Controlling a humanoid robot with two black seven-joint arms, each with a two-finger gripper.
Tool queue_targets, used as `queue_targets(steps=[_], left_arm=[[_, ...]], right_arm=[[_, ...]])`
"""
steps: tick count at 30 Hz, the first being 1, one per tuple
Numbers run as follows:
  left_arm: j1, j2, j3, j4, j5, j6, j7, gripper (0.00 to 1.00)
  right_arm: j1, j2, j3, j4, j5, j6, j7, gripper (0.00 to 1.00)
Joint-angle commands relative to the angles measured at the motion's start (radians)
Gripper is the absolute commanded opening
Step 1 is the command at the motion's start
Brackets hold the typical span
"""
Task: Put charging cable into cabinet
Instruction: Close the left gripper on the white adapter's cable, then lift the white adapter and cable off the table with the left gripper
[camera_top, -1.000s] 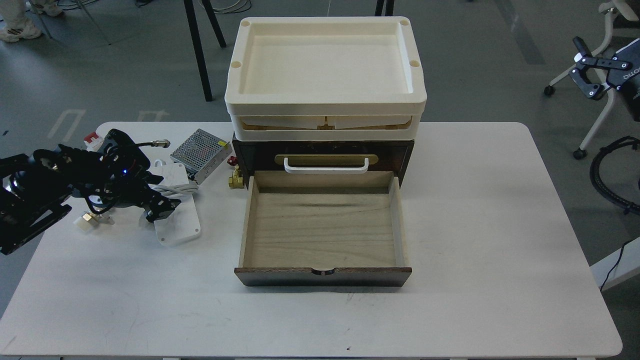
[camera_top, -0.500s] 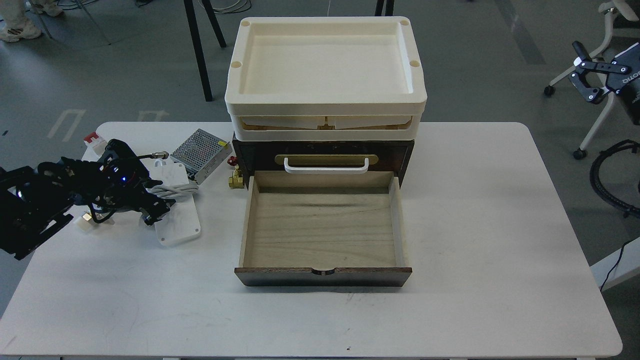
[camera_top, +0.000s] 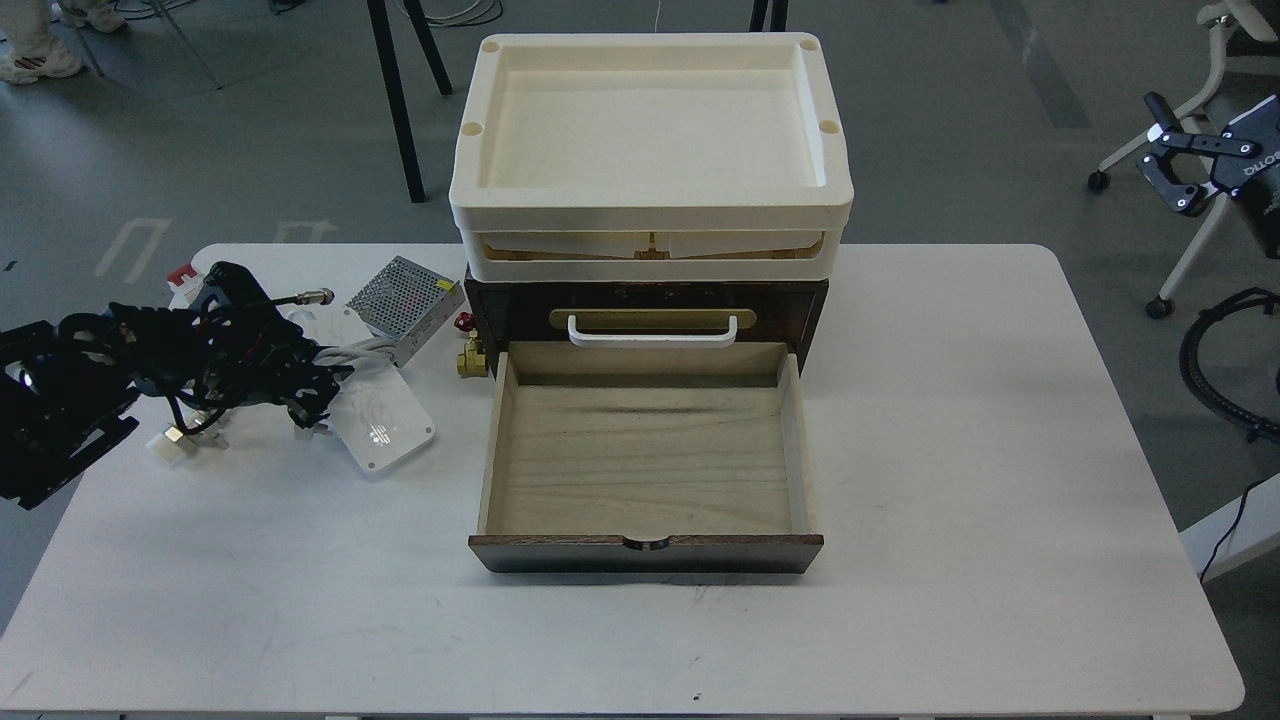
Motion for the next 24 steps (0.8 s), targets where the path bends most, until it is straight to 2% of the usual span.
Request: queue_targets(steps=[1,5,7,13,17,21,24], left_arm=[[-0.032,0.090,-0.007,-0.103,0.000,-0.009,0.000,0.00],[-0.069,0.249,-0.005,-0.327,0.000,-0.073,0.000,0.00],[-0.083,0.318,-0.008,-0.399,0.000,-0.090,0.000,0.00],[-0.123,0.508,-0.017,-0.505,0.000,-0.098,0.000,0.00],[-0.123,0.673,-0.037,-0.648,0.000,-0.107,0.000,0.00],[-0.123,0.847,-0.042,-0.888,-0.242,-0.218,0.000,0.00],[-0.126,0.915,-0.045,-1.033,-0.412,-0.268,0.000,0.00]], right_arm=[[-0.007,-0.004,0.002,-0.002,0.000,0.001,0.000,1.00],[-0.012,-0.004,0.003,-0.003,0.000,0.001,0.000,1.00],[-0.013,-0.004,0.003,-0.003,0.000,0.001,0.000,1.00],[-0.012,-0.002,0.006,-0.002,0.000,0.001,0.000,1.00],[-0.012,-0.004,0.009,-0.003,0.000,0.002,0.000,1.00],[-0.014,-0.002,0.012,-0.003,0.000,0.001,0.000,1.00],[-0.014,0.001,0.014,-0.002,0.000,0.001,0.000,1.00]])
